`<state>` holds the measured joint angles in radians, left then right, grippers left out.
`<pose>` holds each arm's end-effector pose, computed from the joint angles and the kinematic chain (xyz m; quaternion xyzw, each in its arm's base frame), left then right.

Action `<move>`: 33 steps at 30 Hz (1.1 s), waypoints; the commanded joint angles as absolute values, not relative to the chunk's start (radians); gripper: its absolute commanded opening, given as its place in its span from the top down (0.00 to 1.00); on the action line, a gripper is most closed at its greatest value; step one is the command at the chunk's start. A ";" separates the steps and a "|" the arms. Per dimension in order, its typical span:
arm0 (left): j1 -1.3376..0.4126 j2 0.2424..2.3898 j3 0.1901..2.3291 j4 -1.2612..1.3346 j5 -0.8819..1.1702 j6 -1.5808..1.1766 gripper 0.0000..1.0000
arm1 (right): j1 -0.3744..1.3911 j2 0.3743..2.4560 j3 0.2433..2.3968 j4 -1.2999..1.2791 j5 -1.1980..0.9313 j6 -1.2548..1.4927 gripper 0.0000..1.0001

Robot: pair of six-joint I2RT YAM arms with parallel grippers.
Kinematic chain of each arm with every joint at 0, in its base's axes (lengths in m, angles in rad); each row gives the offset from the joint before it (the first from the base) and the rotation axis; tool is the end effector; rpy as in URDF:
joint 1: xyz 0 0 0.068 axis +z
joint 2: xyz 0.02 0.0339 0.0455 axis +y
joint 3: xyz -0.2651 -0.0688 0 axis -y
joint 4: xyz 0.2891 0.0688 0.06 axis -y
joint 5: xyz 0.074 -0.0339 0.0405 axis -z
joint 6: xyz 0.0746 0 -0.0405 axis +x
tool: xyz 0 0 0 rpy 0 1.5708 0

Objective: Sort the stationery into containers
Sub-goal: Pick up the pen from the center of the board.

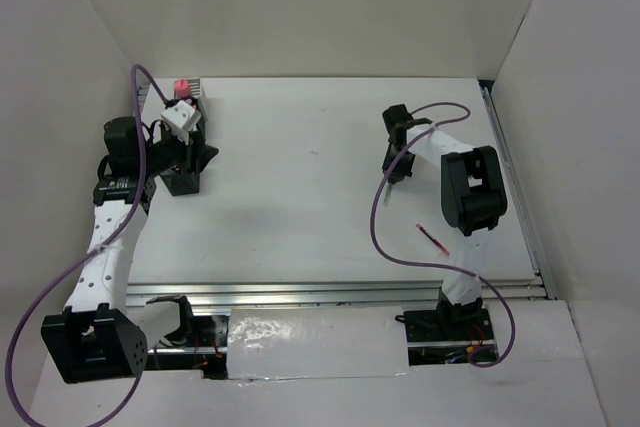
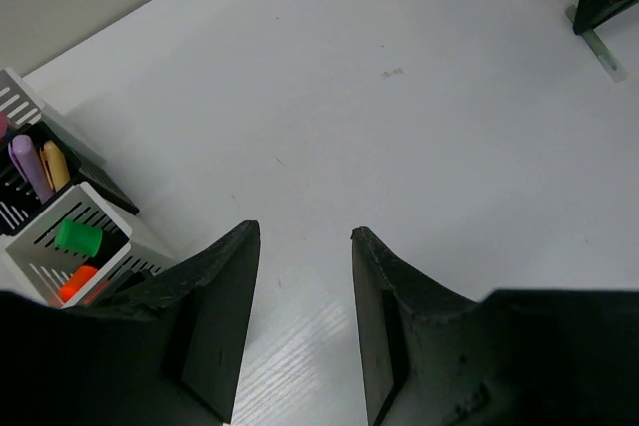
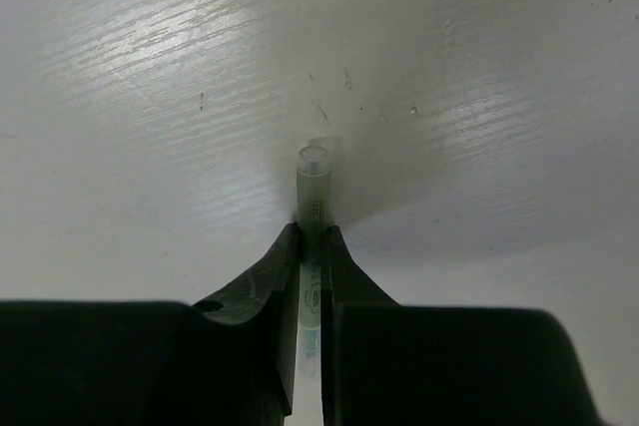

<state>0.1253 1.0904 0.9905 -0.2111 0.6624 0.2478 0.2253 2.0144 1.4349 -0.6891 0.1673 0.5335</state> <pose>0.3208 -0.0058 0.3388 0.2380 0.7510 -0.1549 0.5961 0.4438 0.0890 0.1040 0.1636 0.9715 -0.0212 0.1699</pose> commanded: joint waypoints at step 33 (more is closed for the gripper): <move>-0.773 0.871 0.595 -0.138 0.454 1.637 0.42 | 0.520 1.637 1.308 -0.614 -0.422 0.791 1.00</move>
<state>-0.7433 0.8433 0.5991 -0.1978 0.4782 1.5185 0.5201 1.6573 1.3033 -0.6357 -0.4023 0.7170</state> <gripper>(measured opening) 0.571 0.132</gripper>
